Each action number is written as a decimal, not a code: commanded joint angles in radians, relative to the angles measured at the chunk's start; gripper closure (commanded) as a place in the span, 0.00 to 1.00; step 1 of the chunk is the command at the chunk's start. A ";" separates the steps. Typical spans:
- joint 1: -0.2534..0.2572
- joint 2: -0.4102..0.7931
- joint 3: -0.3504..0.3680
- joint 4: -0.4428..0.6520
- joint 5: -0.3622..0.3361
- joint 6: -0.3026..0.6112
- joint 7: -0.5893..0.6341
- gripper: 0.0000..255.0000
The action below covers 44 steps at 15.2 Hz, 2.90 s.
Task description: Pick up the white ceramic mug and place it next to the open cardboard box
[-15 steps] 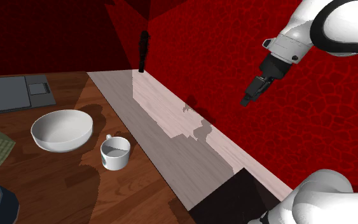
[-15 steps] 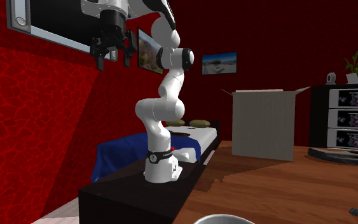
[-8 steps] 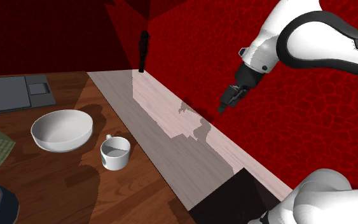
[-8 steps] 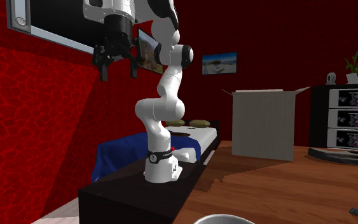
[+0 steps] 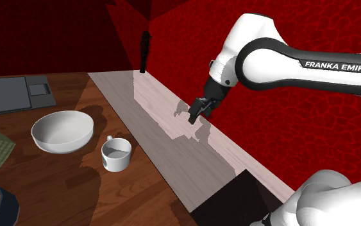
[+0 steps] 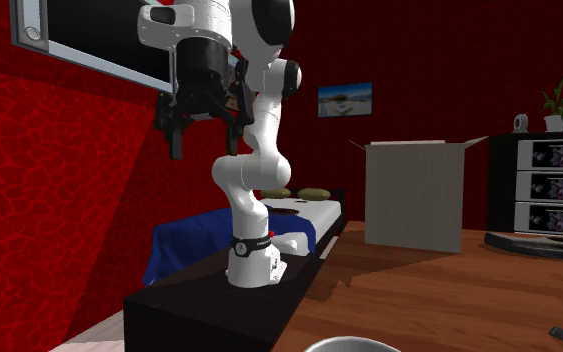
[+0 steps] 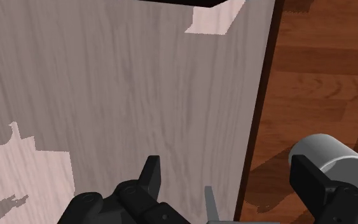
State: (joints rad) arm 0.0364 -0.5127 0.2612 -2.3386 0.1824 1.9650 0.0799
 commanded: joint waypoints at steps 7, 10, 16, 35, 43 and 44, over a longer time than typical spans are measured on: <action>0.006 0.256 0.133 0.086 -0.041 0.188 0.146 0.00; 0.006 0.366 0.177 0.139 -0.089 0.244 0.214 0.00; 0.035 0.605 0.230 0.283 -0.239 0.321 0.372 0.00; 0.101 0.822 0.207 0.379 -0.386 0.415 0.494 0.00; 0.101 0.822 0.207 0.379 -0.386 0.415 0.494 1.00; 0.101 0.822 0.207 0.379 -0.386 0.415 0.494 1.00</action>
State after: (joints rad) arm 0.1378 0.3089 0.4681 -1.9597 -0.2038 2.3801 0.5734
